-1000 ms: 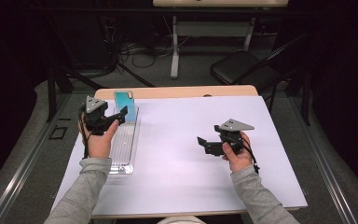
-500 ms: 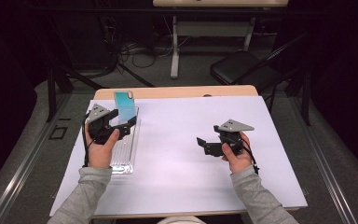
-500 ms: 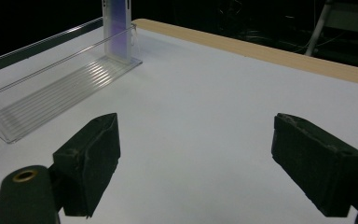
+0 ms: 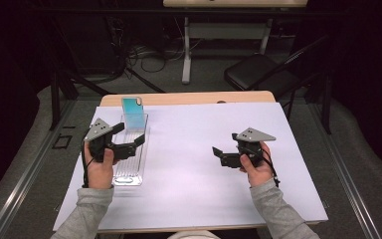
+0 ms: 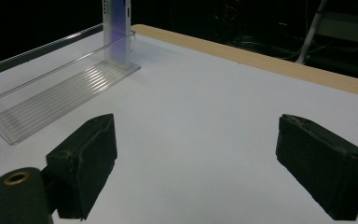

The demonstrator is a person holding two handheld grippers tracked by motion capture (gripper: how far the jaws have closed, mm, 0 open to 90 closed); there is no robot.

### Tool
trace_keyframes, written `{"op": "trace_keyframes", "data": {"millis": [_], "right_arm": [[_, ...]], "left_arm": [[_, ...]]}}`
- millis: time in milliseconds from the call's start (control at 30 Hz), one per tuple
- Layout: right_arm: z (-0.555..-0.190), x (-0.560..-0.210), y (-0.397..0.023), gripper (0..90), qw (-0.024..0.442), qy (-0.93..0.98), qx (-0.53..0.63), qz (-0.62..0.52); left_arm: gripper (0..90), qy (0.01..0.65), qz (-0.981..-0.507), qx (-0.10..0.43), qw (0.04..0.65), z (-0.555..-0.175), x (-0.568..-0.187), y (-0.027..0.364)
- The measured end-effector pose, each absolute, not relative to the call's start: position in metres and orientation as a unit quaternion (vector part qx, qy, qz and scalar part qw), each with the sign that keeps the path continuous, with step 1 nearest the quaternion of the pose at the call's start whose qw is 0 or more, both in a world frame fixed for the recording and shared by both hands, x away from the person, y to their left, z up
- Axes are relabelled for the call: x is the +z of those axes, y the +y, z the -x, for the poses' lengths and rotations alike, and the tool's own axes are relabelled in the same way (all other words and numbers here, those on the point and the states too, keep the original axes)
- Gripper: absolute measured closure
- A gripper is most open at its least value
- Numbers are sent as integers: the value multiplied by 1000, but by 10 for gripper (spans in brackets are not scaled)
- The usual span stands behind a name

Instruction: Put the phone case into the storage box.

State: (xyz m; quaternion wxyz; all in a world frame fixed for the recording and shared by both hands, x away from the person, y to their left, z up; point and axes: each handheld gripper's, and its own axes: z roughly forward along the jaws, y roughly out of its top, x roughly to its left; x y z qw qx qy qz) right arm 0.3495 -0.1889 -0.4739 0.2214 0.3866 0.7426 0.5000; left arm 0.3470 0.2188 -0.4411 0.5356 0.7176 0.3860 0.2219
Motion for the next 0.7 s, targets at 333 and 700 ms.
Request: {"op": "trace_keyframes", "data": {"millis": [333, 700], "right_arm": [[-329, -463, -202, 65, 227, 742, 507, -376], [-309, -463, -221, 19, 223, 738, 512, -378]], "left_arm": [[24, 358, -732, 222, 536, -326, -446, 225], [16, 365, -725, 220, 542, -310, -457, 230]]}}
